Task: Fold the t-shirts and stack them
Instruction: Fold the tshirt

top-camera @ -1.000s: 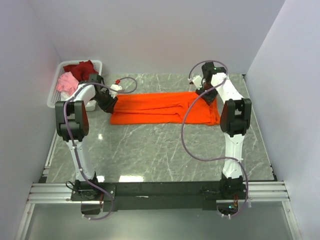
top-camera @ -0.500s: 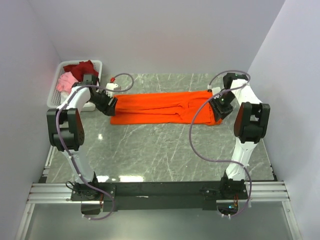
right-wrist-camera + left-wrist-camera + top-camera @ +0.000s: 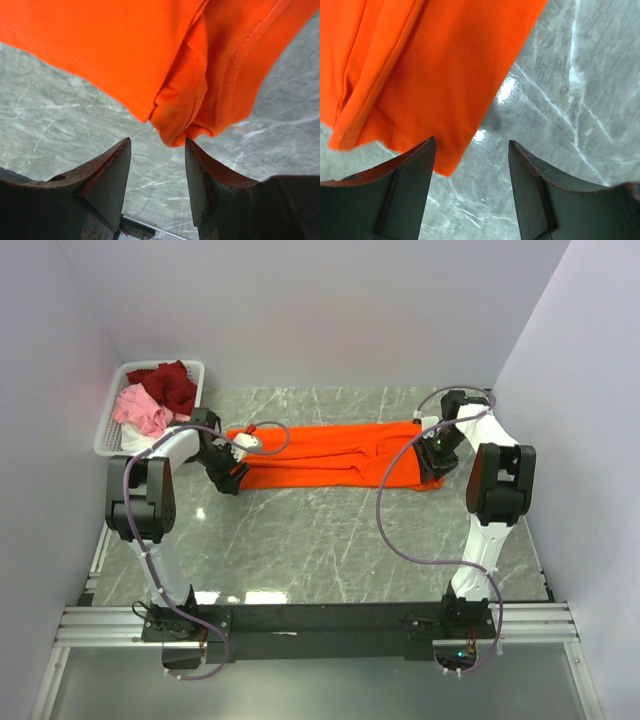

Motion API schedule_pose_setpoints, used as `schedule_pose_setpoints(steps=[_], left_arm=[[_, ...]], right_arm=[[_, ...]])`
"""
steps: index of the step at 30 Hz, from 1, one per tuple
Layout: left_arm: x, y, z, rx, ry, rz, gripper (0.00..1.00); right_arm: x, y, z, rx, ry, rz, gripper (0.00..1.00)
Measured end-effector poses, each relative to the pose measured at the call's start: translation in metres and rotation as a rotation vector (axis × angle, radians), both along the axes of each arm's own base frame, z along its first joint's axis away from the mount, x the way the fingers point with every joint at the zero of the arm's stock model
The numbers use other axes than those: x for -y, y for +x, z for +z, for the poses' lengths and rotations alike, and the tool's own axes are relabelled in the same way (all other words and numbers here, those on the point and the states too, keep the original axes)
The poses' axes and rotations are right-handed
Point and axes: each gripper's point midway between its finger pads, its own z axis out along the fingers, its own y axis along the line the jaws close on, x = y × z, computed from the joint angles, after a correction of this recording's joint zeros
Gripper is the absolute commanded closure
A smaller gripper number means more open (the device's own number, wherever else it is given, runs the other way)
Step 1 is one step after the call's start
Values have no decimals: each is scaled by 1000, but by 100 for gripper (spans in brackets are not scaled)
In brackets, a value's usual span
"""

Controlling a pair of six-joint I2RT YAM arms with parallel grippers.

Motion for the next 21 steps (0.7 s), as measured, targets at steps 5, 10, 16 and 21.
schedule_pose_setpoints(steps=[5, 10, 16, 21], left_arm=[[0, 4, -4, 41, 37, -64, 35], [-4, 12, -6, 81, 67, -102, 40], [-9, 20, -14, 116, 117, -158, 82], [-14, 17, -13, 140, 148, -214, 99]], right_arm=[[3, -1, -10, -11, -16, -1, 46], [4, -5, -20, -34, -24, 4, 52], [10, -3, -35, -66, -46, 21, 100], [13, -8, -37, -94, -62, 38, 100]])
